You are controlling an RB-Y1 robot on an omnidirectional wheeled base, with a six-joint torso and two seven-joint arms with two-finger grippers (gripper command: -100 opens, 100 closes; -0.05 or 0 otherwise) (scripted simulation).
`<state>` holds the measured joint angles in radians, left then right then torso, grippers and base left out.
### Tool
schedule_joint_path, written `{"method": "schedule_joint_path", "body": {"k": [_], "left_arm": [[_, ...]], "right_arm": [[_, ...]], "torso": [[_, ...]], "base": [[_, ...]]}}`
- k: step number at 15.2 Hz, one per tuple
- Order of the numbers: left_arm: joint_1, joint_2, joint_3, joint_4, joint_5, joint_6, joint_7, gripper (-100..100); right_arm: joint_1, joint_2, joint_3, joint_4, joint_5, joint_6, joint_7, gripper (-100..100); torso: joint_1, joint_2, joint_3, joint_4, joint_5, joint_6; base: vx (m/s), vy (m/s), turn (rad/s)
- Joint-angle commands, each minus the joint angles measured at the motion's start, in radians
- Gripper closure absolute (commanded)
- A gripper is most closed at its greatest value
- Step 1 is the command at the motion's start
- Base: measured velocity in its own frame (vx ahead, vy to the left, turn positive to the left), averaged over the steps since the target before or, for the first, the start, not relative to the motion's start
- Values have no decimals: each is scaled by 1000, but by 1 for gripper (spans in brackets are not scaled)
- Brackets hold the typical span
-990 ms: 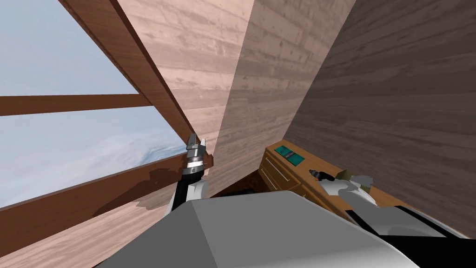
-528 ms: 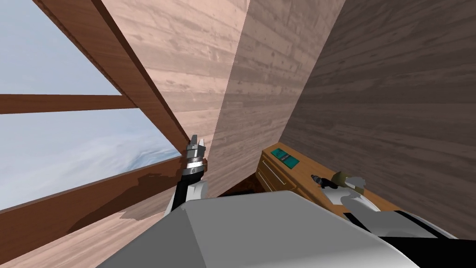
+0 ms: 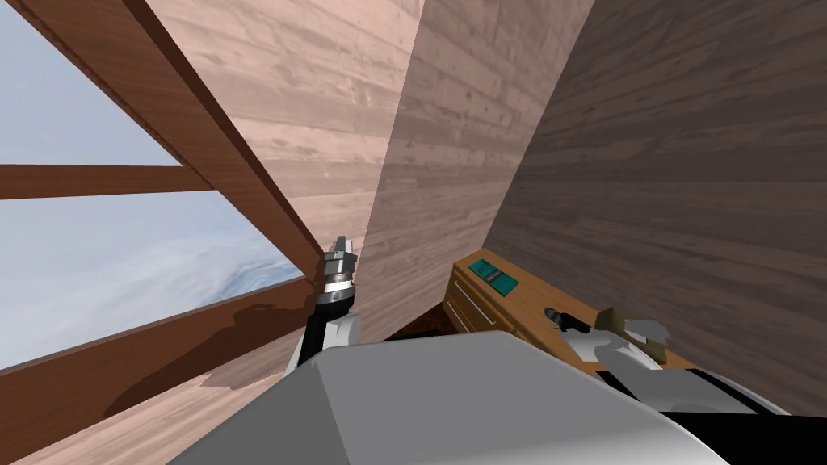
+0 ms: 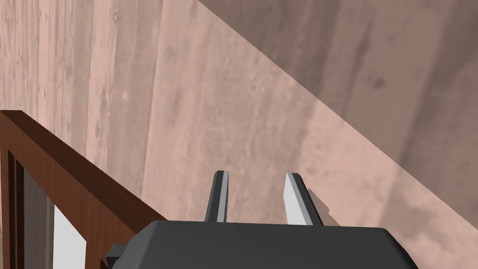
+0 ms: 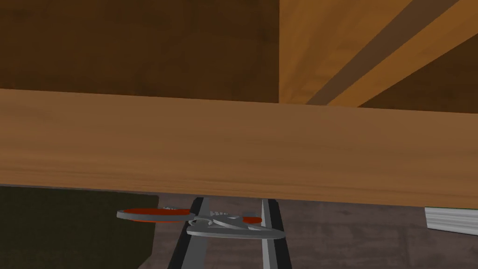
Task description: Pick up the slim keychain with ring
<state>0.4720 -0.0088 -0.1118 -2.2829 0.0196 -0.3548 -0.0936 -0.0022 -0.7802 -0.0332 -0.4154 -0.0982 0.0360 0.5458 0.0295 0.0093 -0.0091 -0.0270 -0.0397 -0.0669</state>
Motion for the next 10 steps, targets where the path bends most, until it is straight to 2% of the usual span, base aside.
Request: {"method": "schedule_joint_path", "body": {"k": [1,2,3,5,9,10], "left_arm": [[0,0,0,0,0,0,0,0],[0,0,0,0,0,0,0,0],[0,0,0,0,0,0,0,0],[0,0,0,0,0,0,0,0],[0,0,0,0,0,0,0,0],[0,0,-1,0,0,0,0,0]], "right_arm": [[-8,-16,18,-28,-32,29,14,100],[-8,-16,18,-28,-32,29,14,100],[-15,-28,28,-51,-53,53,27,100],[-15,-28,28,-51,-53,53,27,100],[-34,-58,52,-108,-107,113,59,100],[-20,-48,32,-111,-83,105,48,100]], "torso": [[0,0,0,0,0,0],[3,2,1,0,0,-2],[7,4,2,1,1,-2],[11,7,4,2,2,-2],[10,8,4,2,2,-3],[11,8,5,2,2,-3]], "base": [[-59,70,104],[-101,106,121],[-131,132,123],[-102,109,55],[-104,95,88],[-68,68,43]]}}
